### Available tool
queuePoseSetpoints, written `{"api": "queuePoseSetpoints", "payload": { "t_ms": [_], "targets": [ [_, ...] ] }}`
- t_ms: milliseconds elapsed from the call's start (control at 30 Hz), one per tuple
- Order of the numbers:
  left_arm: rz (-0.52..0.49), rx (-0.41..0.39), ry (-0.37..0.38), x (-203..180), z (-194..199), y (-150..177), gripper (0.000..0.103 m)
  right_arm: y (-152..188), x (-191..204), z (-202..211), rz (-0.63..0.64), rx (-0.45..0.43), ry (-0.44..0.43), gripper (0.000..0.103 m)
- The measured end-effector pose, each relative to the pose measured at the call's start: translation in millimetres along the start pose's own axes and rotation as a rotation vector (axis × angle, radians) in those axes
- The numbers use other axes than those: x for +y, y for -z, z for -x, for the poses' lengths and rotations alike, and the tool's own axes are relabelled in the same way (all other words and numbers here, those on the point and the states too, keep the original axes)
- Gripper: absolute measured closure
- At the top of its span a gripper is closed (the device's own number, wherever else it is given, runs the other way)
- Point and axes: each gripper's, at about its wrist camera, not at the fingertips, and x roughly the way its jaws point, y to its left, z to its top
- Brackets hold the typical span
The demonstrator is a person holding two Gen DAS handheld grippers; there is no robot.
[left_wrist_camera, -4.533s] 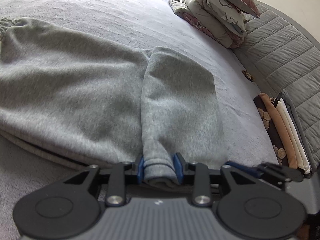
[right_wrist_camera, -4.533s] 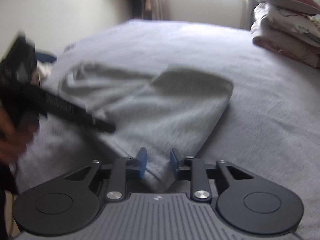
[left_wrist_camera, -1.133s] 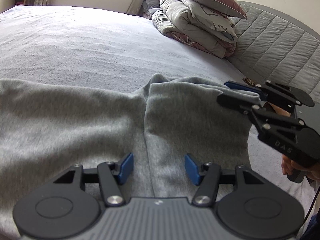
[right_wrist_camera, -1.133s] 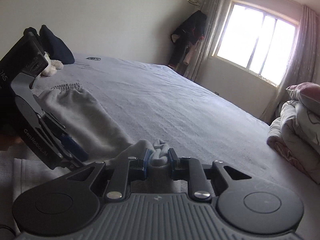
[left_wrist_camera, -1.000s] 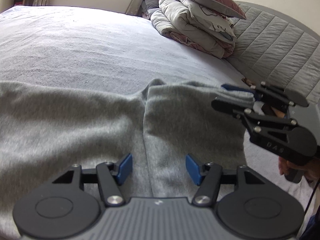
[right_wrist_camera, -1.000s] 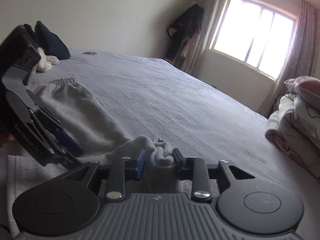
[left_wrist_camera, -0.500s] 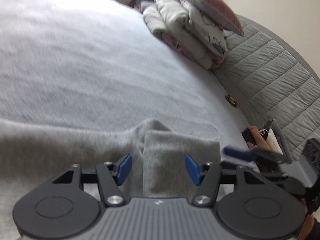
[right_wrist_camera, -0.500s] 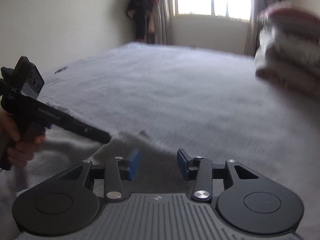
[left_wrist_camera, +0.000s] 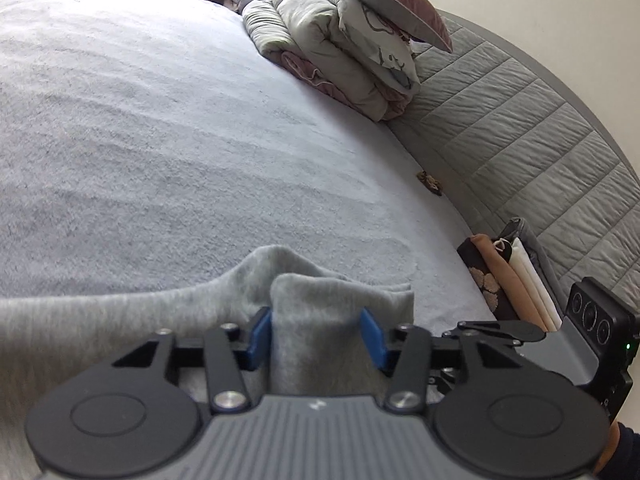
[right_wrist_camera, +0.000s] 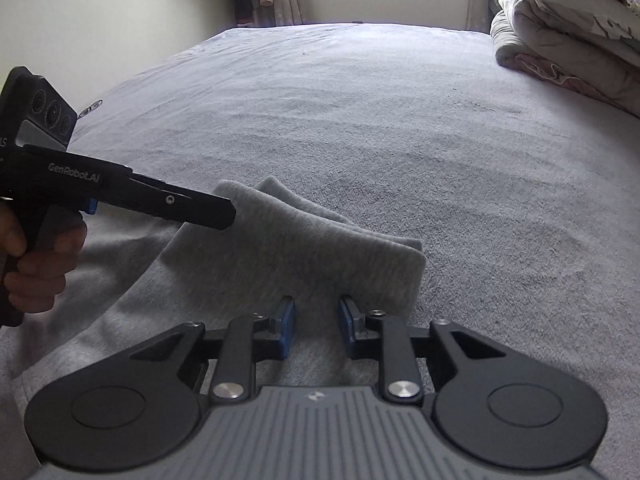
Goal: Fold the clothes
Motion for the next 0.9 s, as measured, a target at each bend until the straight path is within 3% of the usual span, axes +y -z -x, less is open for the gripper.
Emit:
{"api": "queuePoseSetpoints", "payload": {
  "t_ms": [67, 133, 233, 333, 467, 567, 700, 900],
  "targets": [
    [0.001, 0.007, 0.010, 3.9, -3.6, -1.4, 0.059, -0.3, -0.1, -0.4, 0.003, 0.002, 0.000, 0.077],
    [-0.019, 0.001, 0.004, 0.4, -6.8, 0.5, 0.075, 0.7, -0.1, -0.8, 0.004, -0.001, -0.001, 0.077],
    [-0.165, -0.043, -0.030, -28.5, 0.6, 8.0, 0.081, 1.9, -3.3, -0.1, -0.005, -0.002, -0.015, 0.076],
    [-0.311, -0.095, -0.011, -73.3, 8.4, 23.0, 0.082, 2.0, -9.2, 0.6, -0.028, 0.005, -0.039, 0.076],
    [-0.535, -0.135, -0.041, -132.6, 2.3, 59.0, 0.084, 4.5, -25.9, 0.9, -0.127, 0.013, -0.107, 0.076],
    [-0.532, -0.163, -0.047, -143.0, 5.7, 65.8, 0.084, 8.5, -32.7, 4.5, -0.140, 0.023, -0.142, 0.076],
    [-0.464, -0.147, 0.029, -130.4, 9.8, 63.1, 0.084, 8.9, -34.7, 8.3, -0.116, 0.039, -0.169, 0.076],
    [-0.548, -0.142, 0.079, -133.3, 11.0, 71.4, 0.084, 12.3, -29.2, 12.5, 0.015, 0.051, -0.182, 0.073]
  ]
}}
